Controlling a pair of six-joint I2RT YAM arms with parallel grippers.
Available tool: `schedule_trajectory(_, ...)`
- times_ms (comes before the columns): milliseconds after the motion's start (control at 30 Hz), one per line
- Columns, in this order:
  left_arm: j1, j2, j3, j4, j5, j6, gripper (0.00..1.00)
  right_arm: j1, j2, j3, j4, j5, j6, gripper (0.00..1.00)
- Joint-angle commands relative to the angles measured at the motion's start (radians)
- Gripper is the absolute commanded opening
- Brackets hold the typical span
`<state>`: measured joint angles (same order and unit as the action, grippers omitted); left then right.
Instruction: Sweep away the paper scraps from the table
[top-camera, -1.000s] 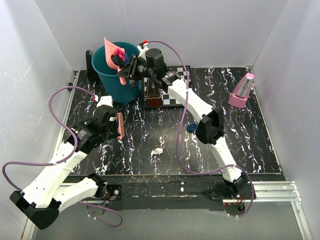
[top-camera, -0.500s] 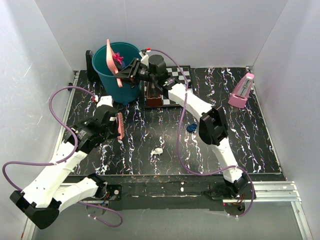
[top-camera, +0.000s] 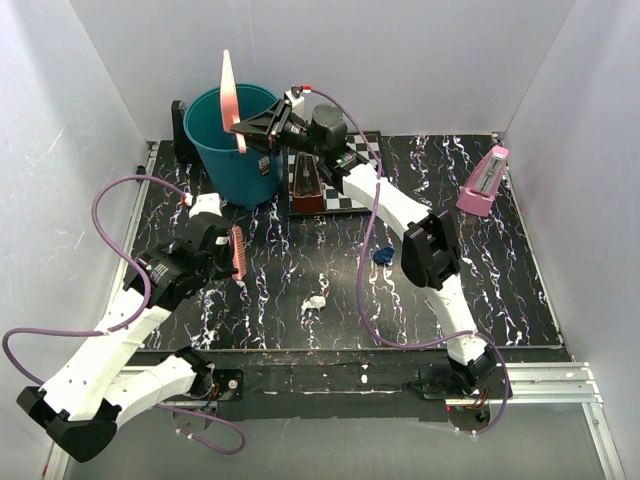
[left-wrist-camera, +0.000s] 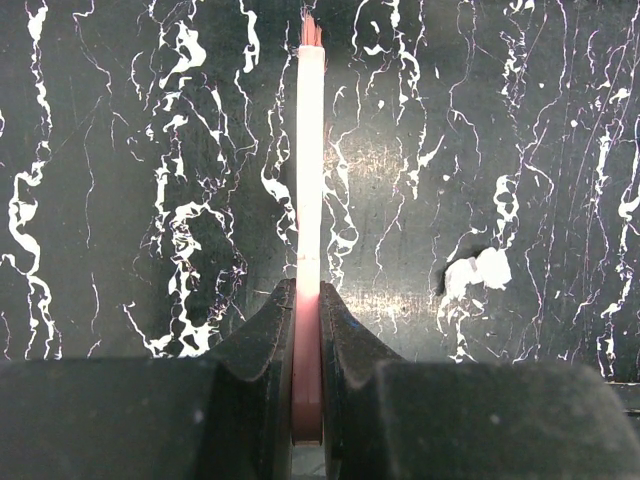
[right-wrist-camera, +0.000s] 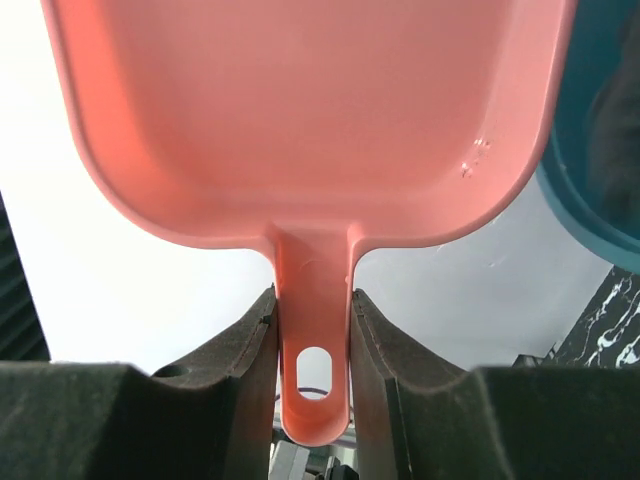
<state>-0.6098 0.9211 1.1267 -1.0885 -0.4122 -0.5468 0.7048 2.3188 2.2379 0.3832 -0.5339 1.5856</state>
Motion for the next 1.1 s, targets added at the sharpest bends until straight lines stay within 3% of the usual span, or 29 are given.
schedule_trajectory(0, 0.007, -0.016, 0.033, 0.006, -0.033, -0.01, 0.0, -0.014, -0.023, -0.133, 0.206, -0.011, 0.152, 0.01)
schedule_trajectory(200, 0.005, -0.007, 0.033, 0.007, -0.023, -0.013, 0.0, -0.021, 0.036, -0.147, 0.277, -0.023, 0.223, 0.01)
schedule_trajectory(567, 0.007, -0.01, 0.048, -0.005, -0.056, -0.01, 0.0, -0.039, -0.018, 0.032, 0.066, -0.115, 0.009, 0.01)
schedule_trajectory(733, 0.005, -0.028, 0.056, 0.004, -0.065, 0.002, 0.0, -0.056, -0.137, 0.005, -0.108, -0.172, -0.226, 0.01)
schedule_trajectory(833, 0.007, -0.048, 0.076, 0.019, -0.056, 0.027, 0.0, -0.059, -0.223, 0.005, -0.304, -0.201, -0.445, 0.01)
schedule_trajectory(1067, 0.005, -0.073, 0.127, 0.025, -0.045, 0.077, 0.0, -0.057, -0.568, -0.246, -0.734, -0.013, -1.005, 0.01)
